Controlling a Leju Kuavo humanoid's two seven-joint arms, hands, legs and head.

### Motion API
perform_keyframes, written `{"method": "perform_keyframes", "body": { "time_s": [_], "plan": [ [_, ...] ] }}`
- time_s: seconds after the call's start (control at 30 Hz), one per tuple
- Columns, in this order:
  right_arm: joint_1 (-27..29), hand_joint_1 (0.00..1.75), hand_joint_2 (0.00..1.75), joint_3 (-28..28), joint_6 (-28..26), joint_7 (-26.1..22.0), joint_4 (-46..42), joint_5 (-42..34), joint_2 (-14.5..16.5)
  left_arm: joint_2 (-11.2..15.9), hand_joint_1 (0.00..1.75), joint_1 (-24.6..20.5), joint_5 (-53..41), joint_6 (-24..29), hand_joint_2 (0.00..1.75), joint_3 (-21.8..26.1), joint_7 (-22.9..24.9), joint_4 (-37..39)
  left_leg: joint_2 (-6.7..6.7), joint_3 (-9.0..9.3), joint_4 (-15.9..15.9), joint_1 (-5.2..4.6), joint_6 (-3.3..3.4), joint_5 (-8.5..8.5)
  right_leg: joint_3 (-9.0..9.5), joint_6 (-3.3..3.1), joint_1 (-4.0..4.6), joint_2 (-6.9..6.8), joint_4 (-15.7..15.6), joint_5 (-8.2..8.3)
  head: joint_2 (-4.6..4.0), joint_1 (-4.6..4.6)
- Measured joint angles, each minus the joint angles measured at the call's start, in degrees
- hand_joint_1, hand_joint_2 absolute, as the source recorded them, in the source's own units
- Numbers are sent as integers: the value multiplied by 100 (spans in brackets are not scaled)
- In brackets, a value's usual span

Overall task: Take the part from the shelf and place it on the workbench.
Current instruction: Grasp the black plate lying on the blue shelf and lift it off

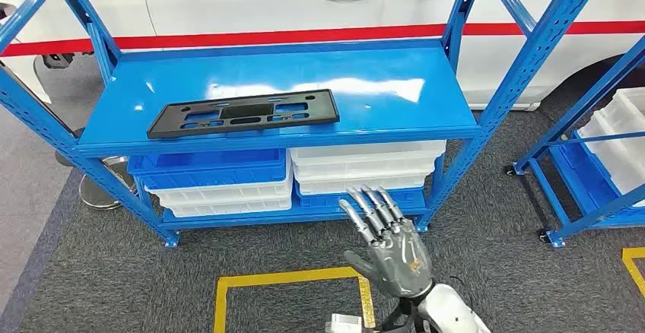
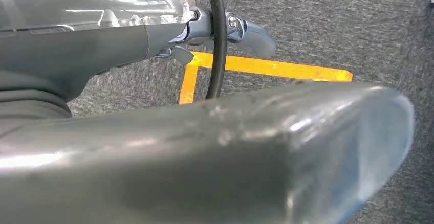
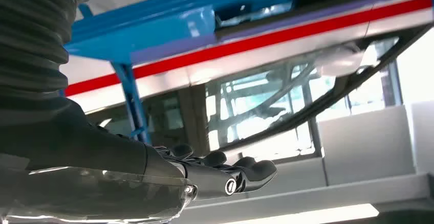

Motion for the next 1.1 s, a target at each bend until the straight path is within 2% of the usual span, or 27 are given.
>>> {"method": "perform_keyframes", "body": {
  "time_s": [0.07,0.1,0.13,0.17,0.2,0.27,0.3,0.37,0.4,0.43,0.5,0.53,0.57,0.6,0.63,0.67,0.7,0.73,0.77,0.8,0.83,0.87,0.93,0.97,1.0,1.07,1.1],
  "plan": [
    [-85,0,175,105,-16,75,155,55,58,8,0,1,-15,-9,0,1,8,3,4,5,-63,33,-34,136,18,27,-22,3,16,-35,0,0],
    [-166,0,175,212,-32,144,309,109,122,15,0,1,-25,-17,0,2,17,5,9,68,-229,64,-69,303,41,59,-48,5,36,-71,0,0],
    [-251,0,175,319,-51,211,462,159,193,23,0,0,-36,-32,0,2,26,7,17,224,-574,95,-106,530,72,99,-75,6,62,-114,0,0],
    [-340,0,175,423,-70,270,615,207,271,30,0,-5,-41,-50,0,3,37,11,24,404,-947,111,-146,679,100,146,-93,8,91,-159,0,-1],
    [-428,0,175,522,-89,324,767,250,351,34,0,-15,-47,-71,0,4,46,17,26,554,-1253,115,-145,755,118,199,-97,11,122,-207,0,1],
    [-604,0,175,690,-127,417,1056,326,503,37,0,-32,-62,-109,0,10,71,28,24,670,-1505,101,-66,703,145,292,-81,17,146,-255,0,3],
    [-687,0,175,766,-149,456,1202,357,578,37,0,-37,-74,-120,0,14,82,30,18,682,-1524,97,10,682,165,326,-78,20,150,-258,0,5],
    [-849,0,175,911,-192,528,1511,421,746,42,0,-42,-97,-142,0,22,102,31,-2,767,-1554,98,112,643,151,370,-93,19,275,-230,0,5],
    [-935,0,175,977,-213,557,1670,449,836,44,0,-47,-104,-158,0,29,109,32,-11,842,-1576,96,152,619,42,377,-97,18,471,-232,0,5],
    [-1021,0,175,1036,-235,584,1831,478,927,48,0,-54,-109,-177,0,41,119,32,-17,923,-1607,89,183,589,-160,379,-92,17,776,-255,0,7],
    [-1168,0,175,1147,-278,628,2171,532,1100,55,0,-64,-121,-209,0,80,145,32,-24,1087,-1675,58,223,506,-718,359,-59,18,1465,-427,0,8],
    [-1226,0,175,1203,-300,644,2353,560,1187,59,0,-65,-130,-220,0,103,167,33,-35,1190,-1716,34,236,454,-969,331,-31,19,1683,-541,0,8],
    [-1284,0,175,1259,-318,654,2530,587,1273,64,0,-63,-139,-227,0,126,190,36,-47,1310,-1761,5,247,397,-1149,285,4,21,1743,-626,0,8],
    [-1355,0,175,1319,-341,661,2725,619,1373,69,0,-62,-150,-231,0,149,223,41,-58,1449,-1810,-31,257,331,-1252,212,47,26,1634,-630,0,8],
    [-1436,0,175,1380,-370,662,2925,657,1479,75,0,-62,-160,-233,0,174,278,48,-64,1599,-1862,-72,268,256,-1285,107,105,39,1373,-491,0,8],
    [-1509,0,175,1433,-407,660,3112,693,1577,71,0,-52,-173,-233,0,207,348,68,-62,1734,-1912,-97,282,178,-1275,-45,193,74,993,-110,0,7],
    [-1562,0,175,1475,-449,653,3267,718,1668,70,0,-56,-189,-228,0,238,432,96,-71,1859,-1944,-126,283,88,-1245,-190,300,133,577,392,0,-7],
    [-1593,0,175,1499,-485,638,3368,724,1735,73,0,-66,-204,-216,0,266,518,121,-82,1948,-1987,-138,272,8,-1204,-298,387,173,283,804,0,-19],
    [-1612,0,175,1507,-514,618,3409,707,1786,81,0,-72,-214,-198,0,287,591,145,-92,2034,-2030,-130,255,-53,-1163,-361,457,198,87,1097,1,-31],
    [-1635,0,175,1506,-532,593,3414,678,1836,101,0,-88,-224,-174,0,299,645,155,-101,2100,-2043,-131,228,-68,-1115,-372,489,204,19,1144,1,-38],
    [-1664,0,175,1500,-542,565,3399,643,1890,136,0,-96,-233,-148,0,311,689,155,-98,2111,-1987,-137,204,-18,-1045,-372,470,185,26,1051,1,-34],
    [-1689,0,175,1490,-553,537,3369,606,1938,166,0,-100,-244,-131,0,323,721,159,-83,2057,-1777,-144,180,92,-961,-378,447,178,-14,987,1,-35],
    [-1708,0,175,1473,-568,471,3287,514,1999,212,0,-117,-279,-95,0,352,788,166,-52,1656,-1039,-151,104,285,-764,-394,364,161,-84,864,1,-42],
    [-1702,0,175,1465,-572,439,3244,469,2005,226,0,-116,-300,-79,0,365,825,169,-38,1399,-677,-122,56,234,-674,-388,330,151,-107,801,1,-46],
    [-1695,0,175,1459,-573,410,3198,421,2008,250,0,-113,-318,-53,0,379,872,170,-28,1156,-432,-85,2,35,-596,-375,299,146,-116,738,1,-46],
    [-1677,0,175,1447,-574,372,3101,330,2008,316,0,-101,-342,2,0,398,964,171,-10,807,-311,-7,-113,-493,-452,-316,240,159,-109,600,0,-46],
    [-1671,0,175,1444,-574,359,3054,284,2008,350,0,-99,-346,24,0,405,1007,172,-2,717,-435,31,-164,-554,-386,-280,210,167,-92,527,0,-46]
  ]
}}
